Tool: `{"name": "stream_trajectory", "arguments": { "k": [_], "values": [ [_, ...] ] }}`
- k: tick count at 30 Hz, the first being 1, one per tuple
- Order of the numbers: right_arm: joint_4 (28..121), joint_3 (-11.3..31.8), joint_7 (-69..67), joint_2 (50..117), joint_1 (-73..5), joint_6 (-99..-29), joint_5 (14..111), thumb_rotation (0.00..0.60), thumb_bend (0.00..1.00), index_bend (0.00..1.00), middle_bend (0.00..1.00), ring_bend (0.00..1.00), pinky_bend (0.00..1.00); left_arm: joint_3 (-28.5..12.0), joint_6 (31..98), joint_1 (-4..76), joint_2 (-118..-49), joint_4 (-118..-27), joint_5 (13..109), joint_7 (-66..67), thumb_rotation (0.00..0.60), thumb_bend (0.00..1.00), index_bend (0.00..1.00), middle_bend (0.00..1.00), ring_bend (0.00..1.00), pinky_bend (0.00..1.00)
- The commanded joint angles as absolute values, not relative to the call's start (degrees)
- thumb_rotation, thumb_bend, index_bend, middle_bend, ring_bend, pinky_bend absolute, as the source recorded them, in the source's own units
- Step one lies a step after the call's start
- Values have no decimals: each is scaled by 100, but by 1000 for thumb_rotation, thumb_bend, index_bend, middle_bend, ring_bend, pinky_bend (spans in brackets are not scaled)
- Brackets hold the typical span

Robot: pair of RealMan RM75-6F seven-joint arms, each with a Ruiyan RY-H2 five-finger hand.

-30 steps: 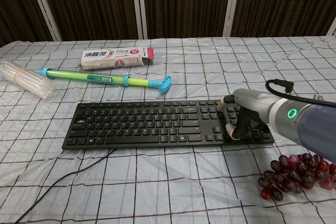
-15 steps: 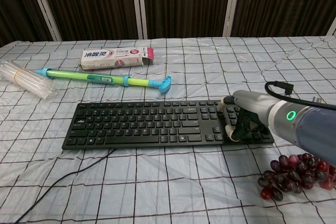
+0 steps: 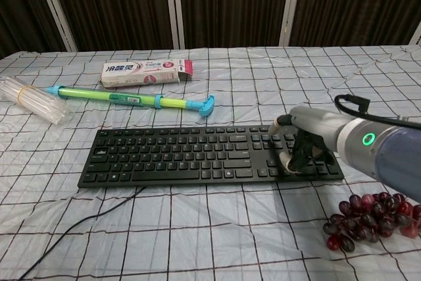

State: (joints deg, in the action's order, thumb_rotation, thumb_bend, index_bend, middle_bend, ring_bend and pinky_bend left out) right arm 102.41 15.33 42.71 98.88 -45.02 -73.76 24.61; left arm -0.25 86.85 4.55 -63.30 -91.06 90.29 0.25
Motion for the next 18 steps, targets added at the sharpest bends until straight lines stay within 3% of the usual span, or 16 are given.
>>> {"name": "stream_trajectory", "arguments": {
  "k": [1, 5, 10, 12, 15, 18],
  "values": [
    [10730, 1564, 3753, 9584, -4276, -7751, 3529, 600, 494, 137, 734, 688, 662, -21, 8698, 447, -6332, -9102, 9037, 29, 600, 80, 0, 0, 0, 0],
    [11193, 1256, 3309, 9062, -3925, -7958, 4599, 600, 468, 124, 550, 530, 610, -21, 8727, 437, -6334, -9098, 9052, 32, 600, 79, 0, 0, 0, 0],
    [11685, 545, 2485, 8071, -3233, -8286, 6216, 600, 390, 100, 241, 162, 288, -3, 8751, 430, -6346, -9100, 9101, 71, 600, 80, 0, 0, 0, 0],
    [11726, 313, 2334, 7787, -3054, -8364, 6590, 600, 350, 76, 160, 66, 230, 5, 8753, 430, -6353, -9100, 9119, 89, 600, 80, 0, 0, 0, 0],
    [11628, -262, 2085, 7194, -2635, -8623, 7427, 600, 280, 31, 57, 3, 160, 21, 8772, 422, -6370, -9101, 9155, 142, 600, 81, 0, 0, 0, 0],
    [11245, -723, 1805, 6762, -2217, -8897, 8082, 600, 221, 1, 1, 0, 70, 35, 8770, 413, -6388, -9107, 9160, 185, 600, 80, 0, 0, 0, 0]
  ]
}}
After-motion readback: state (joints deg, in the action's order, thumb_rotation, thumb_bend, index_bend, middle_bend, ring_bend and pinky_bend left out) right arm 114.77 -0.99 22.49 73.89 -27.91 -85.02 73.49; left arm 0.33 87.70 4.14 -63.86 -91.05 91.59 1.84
